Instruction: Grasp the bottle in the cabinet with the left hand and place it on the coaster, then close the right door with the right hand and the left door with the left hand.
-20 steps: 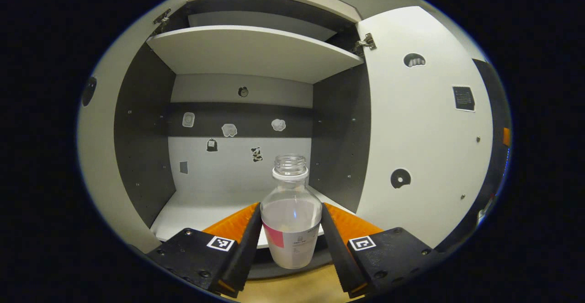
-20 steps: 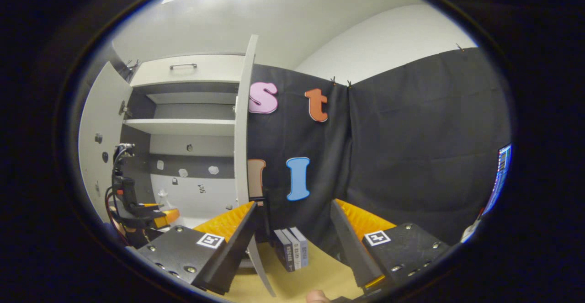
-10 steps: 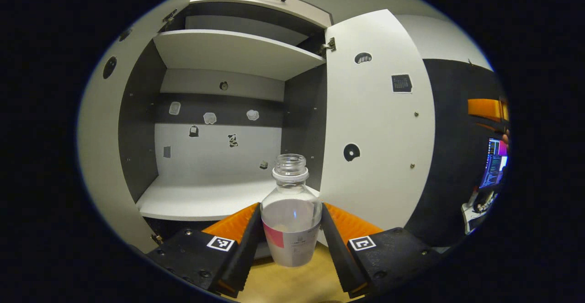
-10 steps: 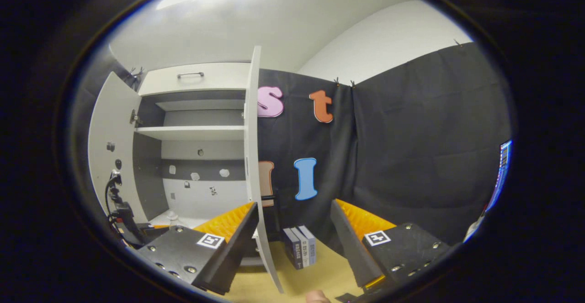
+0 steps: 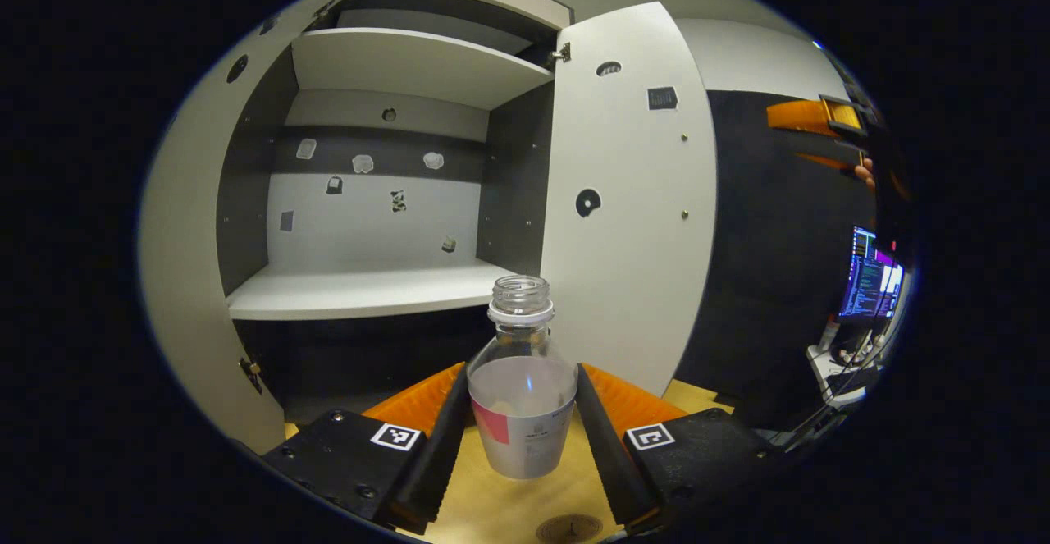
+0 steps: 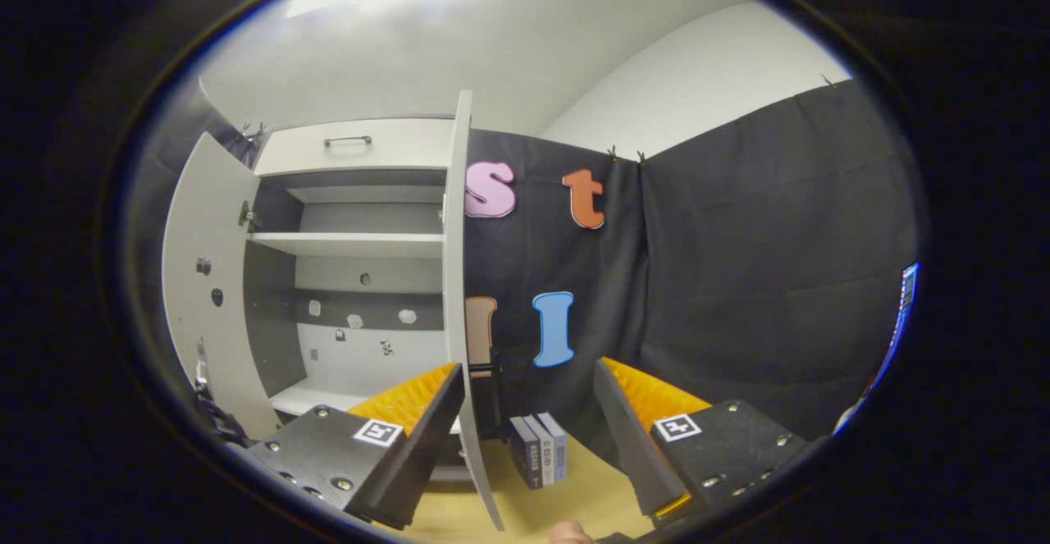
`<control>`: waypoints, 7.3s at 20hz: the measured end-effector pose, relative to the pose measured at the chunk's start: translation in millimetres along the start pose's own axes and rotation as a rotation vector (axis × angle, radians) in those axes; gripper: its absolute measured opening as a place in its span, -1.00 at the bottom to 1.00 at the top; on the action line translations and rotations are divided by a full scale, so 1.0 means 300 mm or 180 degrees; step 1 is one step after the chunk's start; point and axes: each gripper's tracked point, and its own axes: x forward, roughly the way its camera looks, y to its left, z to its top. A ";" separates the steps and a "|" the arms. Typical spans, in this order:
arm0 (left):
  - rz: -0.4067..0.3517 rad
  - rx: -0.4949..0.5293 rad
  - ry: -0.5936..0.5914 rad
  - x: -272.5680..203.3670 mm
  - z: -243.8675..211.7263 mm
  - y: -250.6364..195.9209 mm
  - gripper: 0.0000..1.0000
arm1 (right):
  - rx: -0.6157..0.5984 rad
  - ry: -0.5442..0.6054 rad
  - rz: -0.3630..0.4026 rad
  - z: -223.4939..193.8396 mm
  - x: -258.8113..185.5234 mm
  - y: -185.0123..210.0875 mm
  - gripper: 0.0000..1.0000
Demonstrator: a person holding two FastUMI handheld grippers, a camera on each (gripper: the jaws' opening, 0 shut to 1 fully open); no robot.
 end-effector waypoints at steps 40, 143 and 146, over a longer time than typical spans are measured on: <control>-0.0084 -0.0374 0.1064 -0.099 -0.721 -0.164 0.60 | -0.0297 -0.0019 0.0159 0.003 0.046 -0.002 0.91; 0.2809 -0.0175 -0.0588 -0.763 0.271 0.490 0.94 | 0.0221 0.0515 0.1816 -0.263 0.253 0.682 0.91; 0.2850 -0.0193 -0.0582 -0.774 0.266 0.509 0.94 | 0.0177 0.0467 0.1878 -0.256 0.252 0.717 0.92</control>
